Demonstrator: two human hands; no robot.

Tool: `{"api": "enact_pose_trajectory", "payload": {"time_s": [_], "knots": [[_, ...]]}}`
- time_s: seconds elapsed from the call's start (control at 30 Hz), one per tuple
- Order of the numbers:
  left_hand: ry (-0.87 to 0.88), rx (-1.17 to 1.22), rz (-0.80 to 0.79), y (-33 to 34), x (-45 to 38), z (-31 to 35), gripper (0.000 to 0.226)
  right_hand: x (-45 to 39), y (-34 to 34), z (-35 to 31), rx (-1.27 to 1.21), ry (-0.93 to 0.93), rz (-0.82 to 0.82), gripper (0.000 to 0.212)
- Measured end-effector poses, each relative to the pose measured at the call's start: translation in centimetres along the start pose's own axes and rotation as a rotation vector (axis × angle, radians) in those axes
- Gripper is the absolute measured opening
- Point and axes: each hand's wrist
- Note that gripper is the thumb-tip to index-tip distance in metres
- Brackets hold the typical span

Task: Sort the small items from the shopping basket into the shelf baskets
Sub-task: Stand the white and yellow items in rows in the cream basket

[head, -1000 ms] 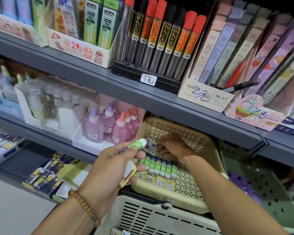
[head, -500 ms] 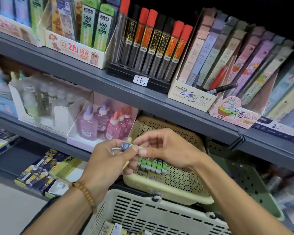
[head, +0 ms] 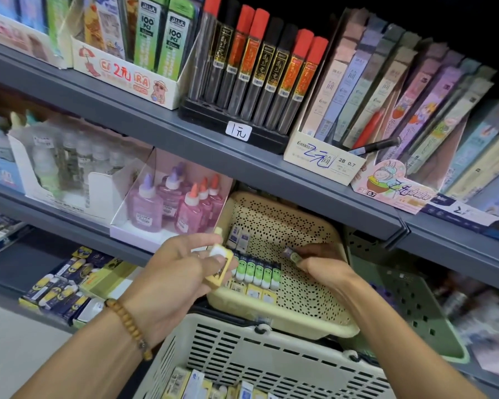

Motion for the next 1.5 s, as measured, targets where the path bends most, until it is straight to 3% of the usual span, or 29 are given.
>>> {"api": "enact_pose_trajectory", "payload": {"time_s": [0.13,0.3,0.5,0.7,0.8,0.87,1.0,1.07,1.17,1.23,1.37,1.43,1.5], "knots": [[0.086,-0.144,-0.012,-0.1,0.2,-0.2,0.026,0.1,0.5,0.2,0.010,0.053,-0.001,0.007],[0.166,-0.180,0.026,-0.4,0.1,0.0,0.026,-0.3,0.6,1.0,0.155,0.083,-0.126,0.038],[0.237,-0.297,0.026,-0.1,0.1,-0.2,0.022,-1.3,1.5,1.1,0.171,0.102,-0.169,0.023],[0.245,-0.244,0.038,0.2,0.0,-0.8,0.017,-1.3,1.8,0.5,0.121,0.116,-0.174,0.018],[0.237,-0.240,0.036,0.6,0.0,-1.4,0.016,-0.4,1.4,-0.4,0.174,0.032,-0.097,0.011],[0.242,-0.265,0.042,0.9,-0.2,-1.8,0.017,1.0,0.7,-1.5,0.029,-0.065,-0.030,0.011],[0.265,-0.333,0.036,1.3,-0.8,-2.4,0.020,5.2,-0.5,-4.1,-0.359,-0.329,-0.267,0.015],[0.255,-0.321,0.006,1.6,-0.9,-2.8,0.023,6.7,-0.7,-4.9,-0.350,-0.443,-0.390,0.010],[0.244,-0.323,-0.040,2.0,-1.0,-3.4,0.028,7.2,-0.6,-4.8,-0.292,-0.451,-0.417,0.010],[0.332,-0.505,-0.062,2.1,-1.0,-4.0,0.024,6.8,-1.1,-4.2,-0.308,-0.401,-0.414,0.010],[0.689,-1.287,-0.181,1.7,-0.6,-4.5,0.029,4.8,-2.6,-1.7,-0.167,-0.185,-0.247,0.008],[0.681,-1.459,-0.254,1.4,-0.8,-4.6,0.037,4.0,-2.5,-0.7,0.032,-0.099,-0.271,0.007],[0.671,-1.485,-0.276,1.1,-1.1,-4.8,0.037,3.6,-1.8,-0.4,0.195,-0.049,-0.357,0.008]]}}
Point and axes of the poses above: each hand's wrist, its own x-axis away from the middle knuckle, its own y-axis out of the palm, z = x × y, and after that the axes turned 8 degrees about x, right-handed
